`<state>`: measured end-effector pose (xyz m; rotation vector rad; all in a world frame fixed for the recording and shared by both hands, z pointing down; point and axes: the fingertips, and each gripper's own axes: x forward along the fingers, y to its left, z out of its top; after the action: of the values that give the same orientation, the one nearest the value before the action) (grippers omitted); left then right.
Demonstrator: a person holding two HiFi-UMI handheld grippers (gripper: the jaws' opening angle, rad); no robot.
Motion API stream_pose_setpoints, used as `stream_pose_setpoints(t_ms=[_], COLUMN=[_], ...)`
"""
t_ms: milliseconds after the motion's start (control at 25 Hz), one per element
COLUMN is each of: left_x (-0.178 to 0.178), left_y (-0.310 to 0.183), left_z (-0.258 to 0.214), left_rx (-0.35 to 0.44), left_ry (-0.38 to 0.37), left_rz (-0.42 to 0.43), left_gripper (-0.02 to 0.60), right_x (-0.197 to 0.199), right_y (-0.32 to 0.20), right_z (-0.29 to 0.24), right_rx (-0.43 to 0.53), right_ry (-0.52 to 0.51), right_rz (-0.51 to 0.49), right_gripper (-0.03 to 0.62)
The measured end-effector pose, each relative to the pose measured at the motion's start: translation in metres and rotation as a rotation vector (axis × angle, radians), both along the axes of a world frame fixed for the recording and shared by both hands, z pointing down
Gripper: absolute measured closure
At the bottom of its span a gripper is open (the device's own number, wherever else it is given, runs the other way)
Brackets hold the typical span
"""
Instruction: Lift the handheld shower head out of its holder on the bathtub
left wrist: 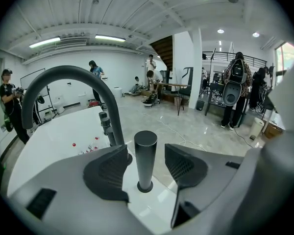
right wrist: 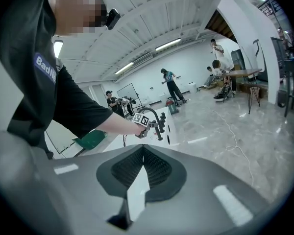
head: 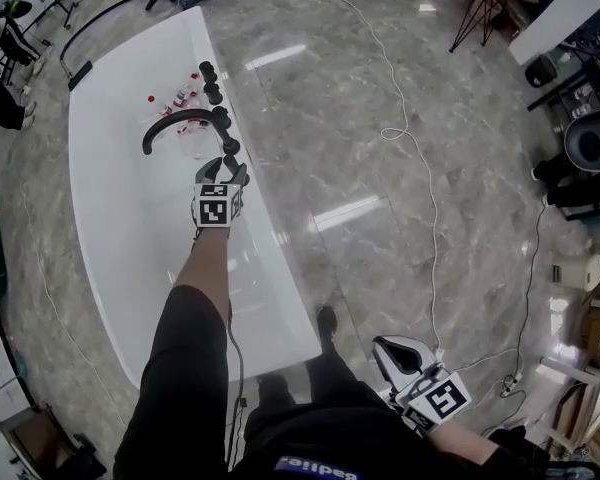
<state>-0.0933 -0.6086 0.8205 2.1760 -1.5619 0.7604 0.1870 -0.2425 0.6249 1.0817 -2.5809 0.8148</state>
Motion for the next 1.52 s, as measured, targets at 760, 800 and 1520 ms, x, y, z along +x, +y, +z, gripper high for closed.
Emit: stream_pose_setpoints(t_ms=[760,800,1520], left_x=[0.003,0.002,-0.015], left_y=[0.009,0.014,0.167], left_z=[-0.019,-0.028,-0.183], left_rx=[0.016,0.031,0.243], left_ry=[-0.045,-0.048,0.120], left_rz=[-0.023,-0.015,0.035], left_gripper=[0.443,0.443,0.443], right_x=[0.013,0.009,-0.085], right_y=[0.013,0.012,0.068], right_z=[-0.001,-0.006,-0.094], right_rx=[-0.003,0.005,0.136], right_ry=[0.007,-0.009,-0.095], right_rz=[0.022,0.026,-0.077], right_gripper=[0.592,0.592,0.592])
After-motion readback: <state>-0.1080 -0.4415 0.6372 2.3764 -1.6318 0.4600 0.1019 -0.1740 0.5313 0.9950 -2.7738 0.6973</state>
